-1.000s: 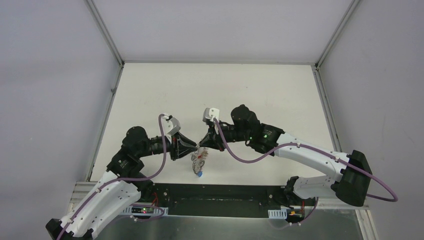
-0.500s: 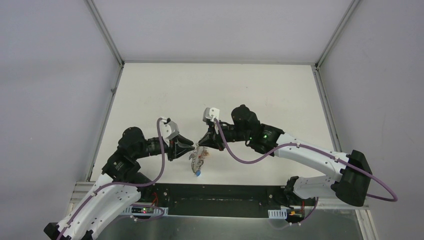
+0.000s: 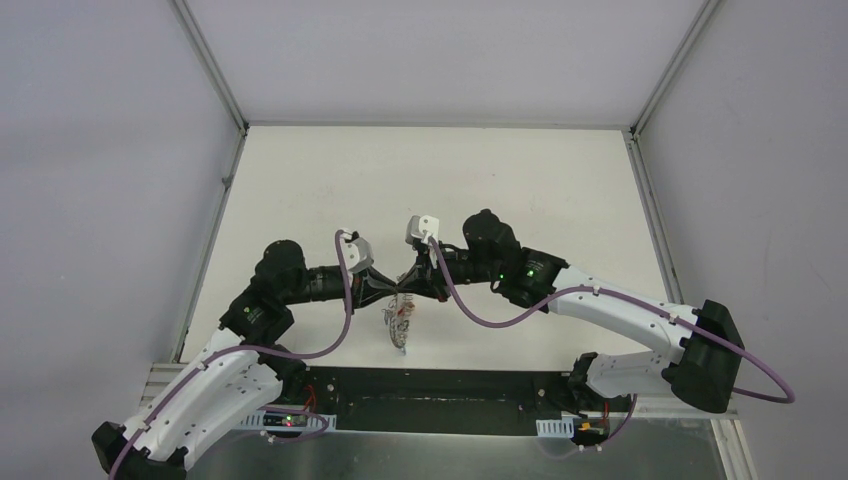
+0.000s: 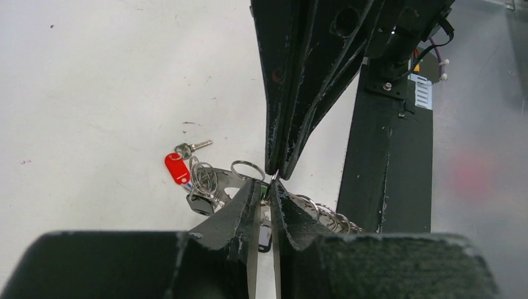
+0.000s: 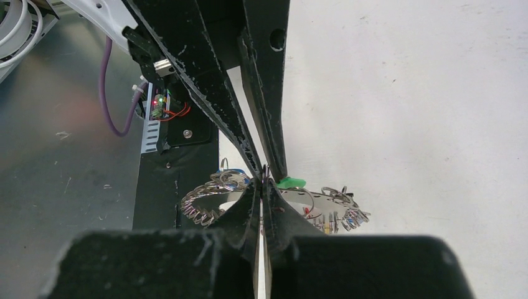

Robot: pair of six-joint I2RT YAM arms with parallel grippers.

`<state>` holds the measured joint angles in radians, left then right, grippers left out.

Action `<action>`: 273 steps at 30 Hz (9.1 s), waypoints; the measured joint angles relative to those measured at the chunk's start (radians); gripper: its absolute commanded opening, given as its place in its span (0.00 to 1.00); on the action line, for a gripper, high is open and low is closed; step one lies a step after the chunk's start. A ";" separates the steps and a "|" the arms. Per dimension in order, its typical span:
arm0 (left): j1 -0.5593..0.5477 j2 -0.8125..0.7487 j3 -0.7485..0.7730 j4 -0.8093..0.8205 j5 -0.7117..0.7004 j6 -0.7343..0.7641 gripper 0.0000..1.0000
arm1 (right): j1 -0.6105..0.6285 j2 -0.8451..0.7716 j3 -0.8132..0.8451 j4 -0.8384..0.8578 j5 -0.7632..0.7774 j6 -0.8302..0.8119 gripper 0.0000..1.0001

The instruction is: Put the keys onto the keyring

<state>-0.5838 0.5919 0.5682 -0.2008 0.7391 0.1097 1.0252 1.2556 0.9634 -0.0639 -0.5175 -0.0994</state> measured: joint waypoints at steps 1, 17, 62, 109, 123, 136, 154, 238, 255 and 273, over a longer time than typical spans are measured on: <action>0.000 0.002 0.000 0.009 0.005 0.002 0.00 | 0.000 0.000 0.000 0.000 -0.002 0.000 0.00; 0.000 -0.096 0.000 -0.028 0.030 0.078 0.00 | -0.005 -0.139 -0.046 0.030 0.130 -0.019 0.66; -0.006 -0.240 -0.068 0.037 -0.215 -0.223 0.00 | -0.291 0.531 0.316 -0.457 0.447 0.360 0.47; -0.006 -0.216 -0.060 -0.050 -0.213 -0.225 0.00 | -0.129 0.700 0.500 -0.668 0.614 0.282 0.00; -0.006 -0.209 -0.053 -0.076 -0.206 -0.221 0.00 | -0.142 0.563 0.499 -0.688 0.537 0.274 0.28; -0.006 -0.200 -0.052 -0.121 -0.205 -0.217 0.00 | -0.099 0.748 0.555 -0.710 0.539 0.209 0.40; -0.006 -0.200 -0.051 -0.125 -0.205 -0.216 0.00 | -0.014 0.867 0.664 -0.763 0.778 0.175 0.22; -0.006 -0.020 0.053 -0.037 -0.007 0.005 0.00 | -0.104 0.245 0.457 -0.631 -0.258 0.090 0.00; -0.006 -0.023 0.038 -0.037 -0.004 -0.021 0.00 | -0.069 0.256 0.491 -0.647 -0.121 0.090 0.00; -0.006 -0.024 0.038 -0.019 -0.005 -0.021 0.00 | -0.061 0.261 0.491 -0.681 -0.032 0.091 0.00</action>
<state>-0.5896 0.5682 0.6060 -0.2195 0.7338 0.0887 0.9642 1.5169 1.4548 -0.7452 -0.5495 -0.0086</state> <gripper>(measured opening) 0.009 0.005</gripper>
